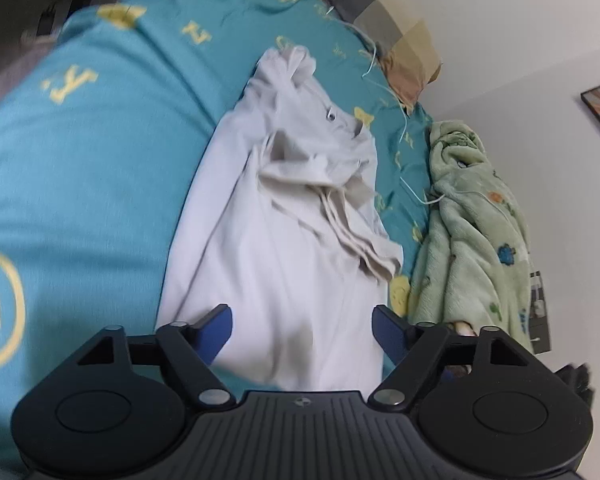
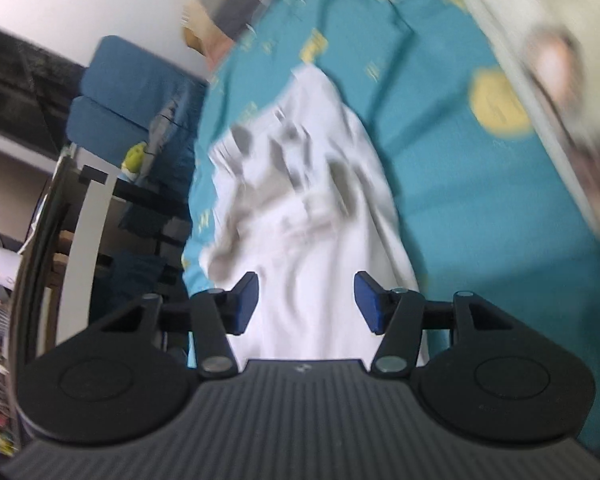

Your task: Fold clothes

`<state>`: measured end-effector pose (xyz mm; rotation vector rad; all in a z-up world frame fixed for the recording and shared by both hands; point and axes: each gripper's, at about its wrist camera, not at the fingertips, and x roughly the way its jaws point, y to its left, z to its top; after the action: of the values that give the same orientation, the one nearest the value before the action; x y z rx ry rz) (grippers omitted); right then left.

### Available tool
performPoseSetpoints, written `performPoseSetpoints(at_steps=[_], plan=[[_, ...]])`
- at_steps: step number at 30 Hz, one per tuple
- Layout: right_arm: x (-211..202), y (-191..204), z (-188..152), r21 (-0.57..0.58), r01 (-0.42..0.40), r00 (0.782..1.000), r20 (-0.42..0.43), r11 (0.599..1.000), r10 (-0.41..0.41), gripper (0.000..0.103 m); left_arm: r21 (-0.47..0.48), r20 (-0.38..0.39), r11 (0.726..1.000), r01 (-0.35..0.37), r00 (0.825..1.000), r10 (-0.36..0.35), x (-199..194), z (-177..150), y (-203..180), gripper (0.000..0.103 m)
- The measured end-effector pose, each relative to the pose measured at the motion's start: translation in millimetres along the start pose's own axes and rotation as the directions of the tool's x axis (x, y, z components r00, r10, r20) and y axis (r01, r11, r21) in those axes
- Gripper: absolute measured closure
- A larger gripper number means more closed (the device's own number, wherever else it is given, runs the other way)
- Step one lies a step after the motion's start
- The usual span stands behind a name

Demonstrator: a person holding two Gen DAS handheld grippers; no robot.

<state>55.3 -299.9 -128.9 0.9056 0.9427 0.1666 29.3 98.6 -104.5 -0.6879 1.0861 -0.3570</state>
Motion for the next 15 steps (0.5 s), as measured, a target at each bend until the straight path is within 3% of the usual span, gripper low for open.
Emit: performPoseSetpoints(at_steps=[2, 6, 15], plan=[[-7, -12, -13, 0.070, 0.000, 0.999, -0.035, 0.998, 0.002, 0.047, -0.053, -0.023, 0.998, 0.015, 1.000, -0.017, -6, -12, 7, 0.023], [-7, -29, -32, 0.175, -0.001, 0.997, -0.078, 0.984, 0.015, 0.047, -0.093, -0.070, 0.995, -0.027, 0.997, 0.020, 4, -14, 16, 0.023], [33, -37, -51, 0.211, 0.102, 0.985, -0.157, 0.972, -0.069, 0.047, -0.202, -0.130, 0.979, -0.041, 0.991, 0.015, 29, -9, 39, 0.023]])
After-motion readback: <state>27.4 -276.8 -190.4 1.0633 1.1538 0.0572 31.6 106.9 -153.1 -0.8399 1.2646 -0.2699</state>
